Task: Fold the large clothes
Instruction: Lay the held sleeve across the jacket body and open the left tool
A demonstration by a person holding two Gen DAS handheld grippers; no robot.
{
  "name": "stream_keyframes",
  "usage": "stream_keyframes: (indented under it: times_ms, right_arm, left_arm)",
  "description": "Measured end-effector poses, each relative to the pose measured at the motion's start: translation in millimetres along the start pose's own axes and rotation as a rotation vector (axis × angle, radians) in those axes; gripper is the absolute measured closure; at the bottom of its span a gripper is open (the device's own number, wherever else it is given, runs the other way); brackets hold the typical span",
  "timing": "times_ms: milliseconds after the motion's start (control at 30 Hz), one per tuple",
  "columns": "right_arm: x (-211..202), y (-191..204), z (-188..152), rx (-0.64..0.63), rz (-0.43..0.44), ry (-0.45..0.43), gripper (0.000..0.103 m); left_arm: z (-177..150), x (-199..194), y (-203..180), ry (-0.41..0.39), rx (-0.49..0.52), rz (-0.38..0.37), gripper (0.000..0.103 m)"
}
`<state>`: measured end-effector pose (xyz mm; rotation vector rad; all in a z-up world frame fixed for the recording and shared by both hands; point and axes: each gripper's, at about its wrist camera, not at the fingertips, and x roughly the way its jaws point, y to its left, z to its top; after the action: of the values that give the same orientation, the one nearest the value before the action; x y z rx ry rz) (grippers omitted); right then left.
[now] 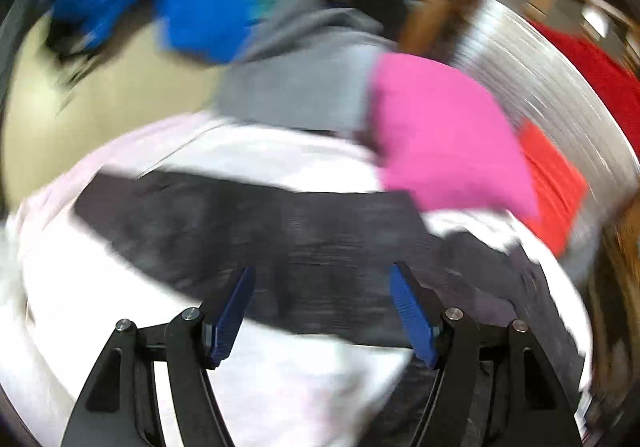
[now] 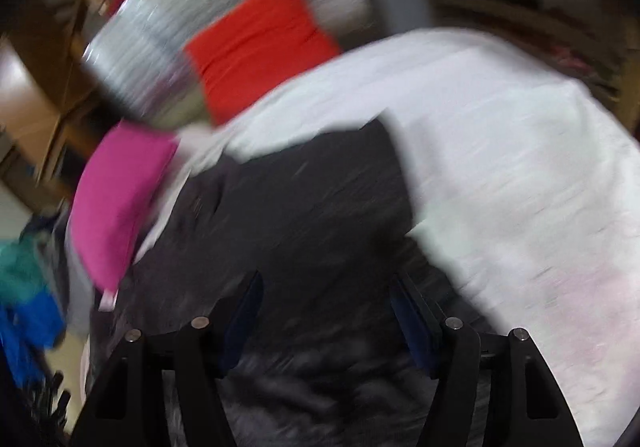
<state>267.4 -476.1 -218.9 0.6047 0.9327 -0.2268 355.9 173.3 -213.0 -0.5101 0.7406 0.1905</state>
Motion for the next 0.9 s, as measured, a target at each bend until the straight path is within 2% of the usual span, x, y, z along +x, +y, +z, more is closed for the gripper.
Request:
stream_keyframes:
  times_ms: [33, 100, 167, 267, 300, 433, 500, 533, 600, 667, 700, 733, 833, 900]
  right_arm:
    - [13.7, 6.9, -5.3, -0.029, -0.017, 0.048, 0.047]
    - [31.4, 15.4, -12.6, -0.072, -0.075, 0.096, 0.047]
    - [29.3, 22.9, -14.2, -0.100, -0.101, 0.083, 0.047]
    - [14.3, 24.2, -11.9, -0.046, -0.020, 0.068, 0.047]
    - [9.9, 24.1, -11.7, -0.034, 0.000, 0.061, 0.047]
    - [4.0, 21.8, -17.5, -0.026, -0.002, 0.048, 0.047]
    - [7.1, 18.5, -17.7, -0.015, -0.004, 0.057, 0.047]
    - [6.4, 17.7, -17.5, -0.011, -0.008, 0.059, 0.047]
    - [9.7, 14.0, -14.4, 0.001, -0.009, 0.064, 0.047]
    - [9.4, 13.8, -13.4, 0.007, -0.009, 0.062, 0.047]
    - [10.6, 14.8, -12.2, 0.007, -0.009, 0.061, 0.047]
    - [12.5, 16.2, -10.3, 0.005, -0.009, 0.062, 0.047]
    - [15.3, 17.5, -8.9, -0.001, -0.012, 0.065, 0.047]
    - [15.8, 17.5, -8.3, -0.006, -0.013, 0.066, 0.047]
  left_arm:
    - [3.0, 0.1, 24.7, 0.005, -0.078, 0.021, 0.032]
    - [6.2, 0.4, 55.3, 0.014, -0.183, 0.039, 0.033]
    - [8.1, 2.7, 88.6, 0.026, -0.310, 0.044, 0.034]
    - [7.8, 11.0, 125.7, 0.051, -0.440, 0.052, 0.036]
    - [7.3, 14.1, 133.6, 0.058, -0.470, 0.052, 0.042]
    - [4.1, 35.9, 161.6, 0.099, -0.592, 0.022, 0.054]
    - [1.4, 47.0, 170.1, 0.124, -0.627, 0.032, 0.058]
    - [-0.5, 53.0, 174.9, 0.135, -0.648, 0.033, 0.063]
    - [-0.9, 58.3, 178.8, 0.128, -0.664, 0.032, 0.068]
    - [5.1, 61.6, 176.7, 0.101, -0.641, 0.048, 0.069]
    - [6.9, 63.6, 175.1, 0.096, -0.626, 0.058, 0.074]
    - [8.5, 65.4, 173.7, 0.095, -0.614, 0.068, 0.083]
    - [15.5, 70.9, 170.3, 0.073, -0.584, 0.072, 0.092]
    - [23.2, 70.5, 160.0, 0.047, -0.528, 0.086, 0.096]
